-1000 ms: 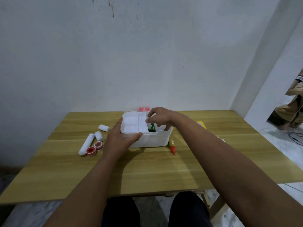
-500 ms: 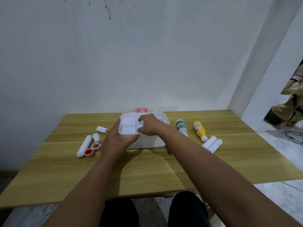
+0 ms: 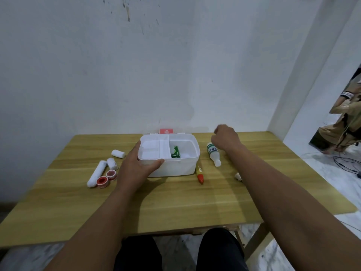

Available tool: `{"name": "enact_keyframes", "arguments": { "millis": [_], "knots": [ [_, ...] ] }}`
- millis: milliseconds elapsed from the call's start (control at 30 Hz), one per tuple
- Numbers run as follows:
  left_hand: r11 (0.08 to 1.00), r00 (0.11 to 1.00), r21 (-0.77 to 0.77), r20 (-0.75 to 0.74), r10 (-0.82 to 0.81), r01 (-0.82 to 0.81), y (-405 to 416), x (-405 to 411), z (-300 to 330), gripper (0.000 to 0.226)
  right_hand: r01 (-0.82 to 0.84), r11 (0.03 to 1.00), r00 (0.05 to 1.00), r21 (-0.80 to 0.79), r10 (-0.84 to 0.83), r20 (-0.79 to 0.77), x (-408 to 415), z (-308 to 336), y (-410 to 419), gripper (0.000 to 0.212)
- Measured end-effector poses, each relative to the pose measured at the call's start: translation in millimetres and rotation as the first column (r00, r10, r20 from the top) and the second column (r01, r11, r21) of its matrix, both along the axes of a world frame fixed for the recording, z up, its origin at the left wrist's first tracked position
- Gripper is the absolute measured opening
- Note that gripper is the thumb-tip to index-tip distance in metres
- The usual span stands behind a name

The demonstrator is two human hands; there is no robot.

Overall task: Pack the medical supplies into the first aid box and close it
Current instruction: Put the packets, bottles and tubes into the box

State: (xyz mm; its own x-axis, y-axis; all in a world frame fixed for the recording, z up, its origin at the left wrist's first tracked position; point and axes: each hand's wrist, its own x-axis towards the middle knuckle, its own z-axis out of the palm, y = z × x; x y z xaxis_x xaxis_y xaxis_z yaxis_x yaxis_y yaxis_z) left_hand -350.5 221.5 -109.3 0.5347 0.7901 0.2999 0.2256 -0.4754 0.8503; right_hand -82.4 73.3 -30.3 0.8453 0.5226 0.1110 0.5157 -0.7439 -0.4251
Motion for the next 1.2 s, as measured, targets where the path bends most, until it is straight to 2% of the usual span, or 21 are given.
{"name": "enact_keyframes", "arguments": {
  "millis": [67, 200, 267, 367, 567, 700, 767, 933, 1033, 1133, 1200],
  "knots": [
    [1.0, 1.0, -0.002, -0.007, 0.001, -0.001, 0, 0, 1, 0.094, 0.004, 0.984, 0.999, -0.177, -0.012, -0.044, -2, -15, -5, 0.011],
    [1.0, 1.0, -0.012, -0.012, 0.014, -0.014, -1, -1, 2, 0.096, -0.009, 0.947, 0.997, -0.322, -0.017, -0.078, -10, -40, -8, 0.027],
    [1.0, 1.0, -0.002, -0.017, 0.023, -0.023, -2, 0, 2, 0.097, -0.007, 0.955, 0.999, -0.298, -0.009, -0.052, -10, -45, -8, 0.031],
    [1.0, 1.0, 0.004, -0.01, 0.025, -0.025, -3, 0, 3, 0.097, 0.005, 0.979, 0.999, -0.203, -0.014, -0.041, -3, -38, -5, 0.024],
    [0.999, 0.999, 0.016, -0.015, 0.028, -0.028, -3, 0, 1, 0.098, -0.03, 0.998, 1.0, -0.055, 0.03, 0.002, 6, 35, 5, 0.008],
    [0.999, 0.999, 0.018, -0.034, 0.043, -0.042, -2, 1, 1, 0.101, -0.125, 0.982, 0.987, 0.142, 0.138, -0.082, -3, 80, 18, 0.024],
    [0.999, 0.998, 0.009, -0.038, 0.04, -0.04, -2, 0, 0, 0.103, -0.184, 0.966, 0.975, 0.184, 0.202, -0.088, -13, 93, 29, 0.028],
    [0.999, 0.998, 0.009, -0.037, 0.041, -0.041, -1, 1, 0, 0.105, -0.309, 0.949, 0.943, 0.059, 0.313, -0.11, -44, 89, 54, 0.033],
    [0.999, 0.998, 0.012, -0.039, 0.051, -0.051, -1, 2, 0, 0.104, -0.339, 0.939, 0.933, -0.056, 0.328, -0.146, -57, 66, 63, 0.022],
    [0.999, 0.998, 0.004, -0.038, 0.051, -0.051, -1, 2, -1, 0.105, -0.324, 0.938, 0.946, -0.123, 0.323, -0.027, -62, 51, 69, 0.006],
    [0.999, 0.998, 0.003, -0.044, 0.053, -0.053, 0, 3, -2, 0.106, -0.312, 0.939, 0.947, -0.145, 0.32, 0.032, -65, 51, 73, 0.014]
  ]
}}
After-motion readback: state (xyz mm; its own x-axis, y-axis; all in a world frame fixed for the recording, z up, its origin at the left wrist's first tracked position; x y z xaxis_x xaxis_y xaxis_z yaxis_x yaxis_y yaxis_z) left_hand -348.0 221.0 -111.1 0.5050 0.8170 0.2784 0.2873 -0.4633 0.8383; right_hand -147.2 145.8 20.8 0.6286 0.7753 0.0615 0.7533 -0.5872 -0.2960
